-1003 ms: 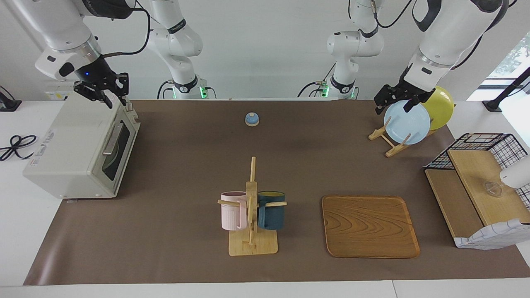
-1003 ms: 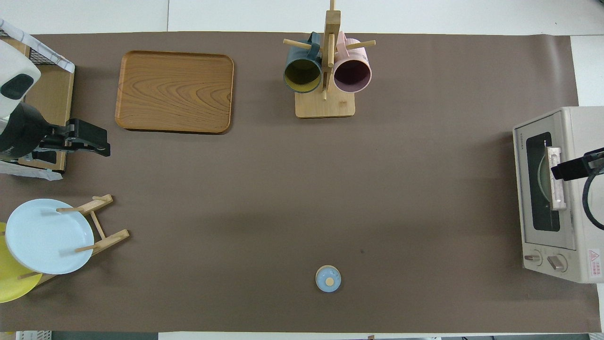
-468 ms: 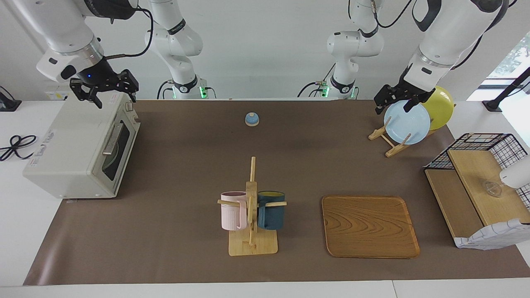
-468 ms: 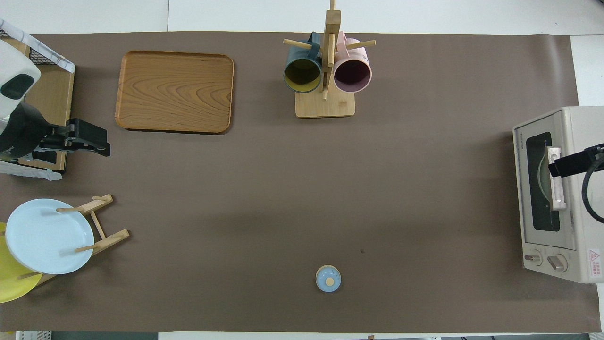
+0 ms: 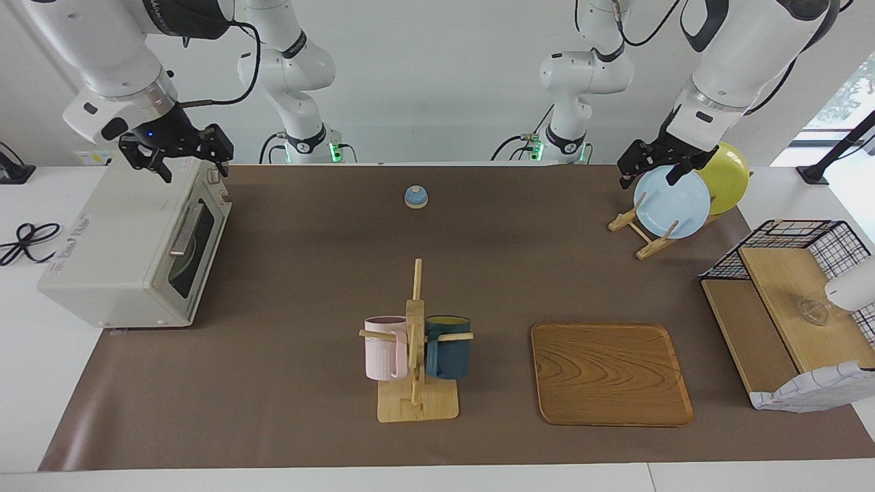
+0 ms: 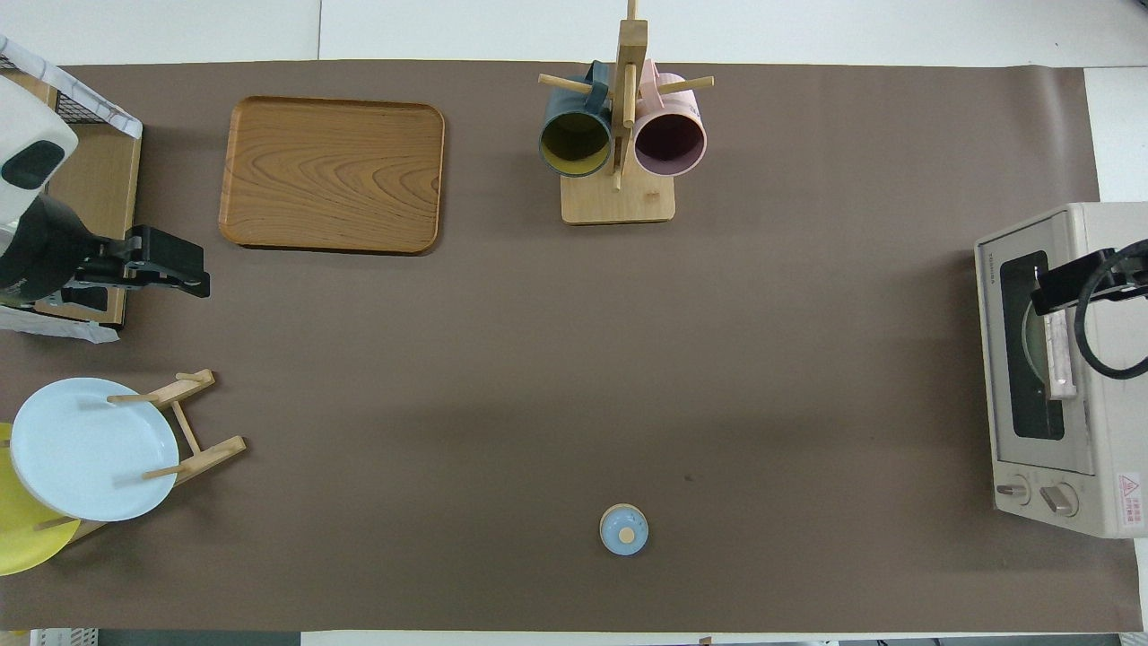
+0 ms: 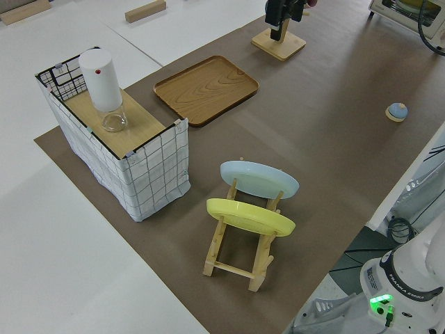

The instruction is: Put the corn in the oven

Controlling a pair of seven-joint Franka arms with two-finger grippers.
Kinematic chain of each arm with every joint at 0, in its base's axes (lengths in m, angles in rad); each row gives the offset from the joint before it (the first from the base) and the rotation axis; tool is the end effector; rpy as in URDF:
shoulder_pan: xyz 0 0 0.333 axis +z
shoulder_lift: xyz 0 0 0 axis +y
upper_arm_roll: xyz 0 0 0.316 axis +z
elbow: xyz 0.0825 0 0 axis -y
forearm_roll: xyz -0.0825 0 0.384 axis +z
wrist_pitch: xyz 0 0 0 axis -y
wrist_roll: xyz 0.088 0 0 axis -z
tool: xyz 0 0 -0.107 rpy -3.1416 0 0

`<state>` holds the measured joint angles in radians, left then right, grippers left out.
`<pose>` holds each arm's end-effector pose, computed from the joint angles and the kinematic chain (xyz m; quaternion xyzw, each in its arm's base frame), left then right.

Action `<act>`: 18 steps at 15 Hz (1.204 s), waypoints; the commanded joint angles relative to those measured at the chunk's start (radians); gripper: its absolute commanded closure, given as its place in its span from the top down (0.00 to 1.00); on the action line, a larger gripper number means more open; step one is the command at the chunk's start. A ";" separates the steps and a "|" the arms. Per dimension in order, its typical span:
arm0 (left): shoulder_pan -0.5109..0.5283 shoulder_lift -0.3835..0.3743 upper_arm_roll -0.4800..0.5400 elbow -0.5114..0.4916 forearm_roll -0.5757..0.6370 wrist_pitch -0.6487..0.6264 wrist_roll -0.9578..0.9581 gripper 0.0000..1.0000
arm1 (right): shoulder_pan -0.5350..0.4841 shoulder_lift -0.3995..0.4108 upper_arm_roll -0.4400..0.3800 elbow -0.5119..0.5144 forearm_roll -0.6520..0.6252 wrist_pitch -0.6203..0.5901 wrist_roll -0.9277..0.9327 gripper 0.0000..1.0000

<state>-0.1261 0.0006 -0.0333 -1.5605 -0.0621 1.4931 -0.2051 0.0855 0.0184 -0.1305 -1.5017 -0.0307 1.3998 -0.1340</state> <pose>0.5384 -0.0937 0.6227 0.9987 0.0215 -0.0390 0.0244 0.5414 -0.0274 0.6326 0.9971 0.0426 -0.0613 0.0110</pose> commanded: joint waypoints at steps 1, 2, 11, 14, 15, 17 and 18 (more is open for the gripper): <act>0.011 -0.022 -0.010 -0.018 0.011 -0.008 0.001 1.00 | 0.007 -0.014 -0.003 0.002 0.018 -0.027 0.047 1.00; 0.011 -0.022 -0.010 -0.018 0.011 -0.008 0.001 1.00 | -0.003 -0.014 -0.003 0.002 0.020 -0.027 0.037 1.00; 0.011 -0.022 -0.010 -0.018 0.011 -0.008 0.001 1.00 | -0.015 -0.002 -0.009 0.014 0.021 0.004 -0.047 1.00; 0.011 -0.022 -0.010 -0.018 0.011 -0.008 0.001 1.00 | -0.021 -0.002 -0.012 0.014 0.018 0.005 -0.045 1.00; 0.011 -0.022 -0.010 -0.018 0.011 -0.008 0.001 1.00 | -0.024 -0.002 -0.014 0.015 0.018 0.001 -0.045 1.00; 0.011 -0.022 -0.010 -0.018 0.011 -0.008 0.001 1.00 | -0.042 -0.002 -0.014 0.014 0.025 -0.004 -0.047 1.00; 0.011 -0.022 -0.010 -0.018 0.011 -0.008 0.001 1.00 | -0.053 -0.002 -0.014 0.014 0.023 0.002 -0.047 1.00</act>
<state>-0.1260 0.0006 -0.0334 -1.5605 -0.0621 1.4931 -0.2051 0.0629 0.0109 -0.1428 -1.4996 -0.0270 1.3962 -0.1584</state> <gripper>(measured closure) 0.000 0.000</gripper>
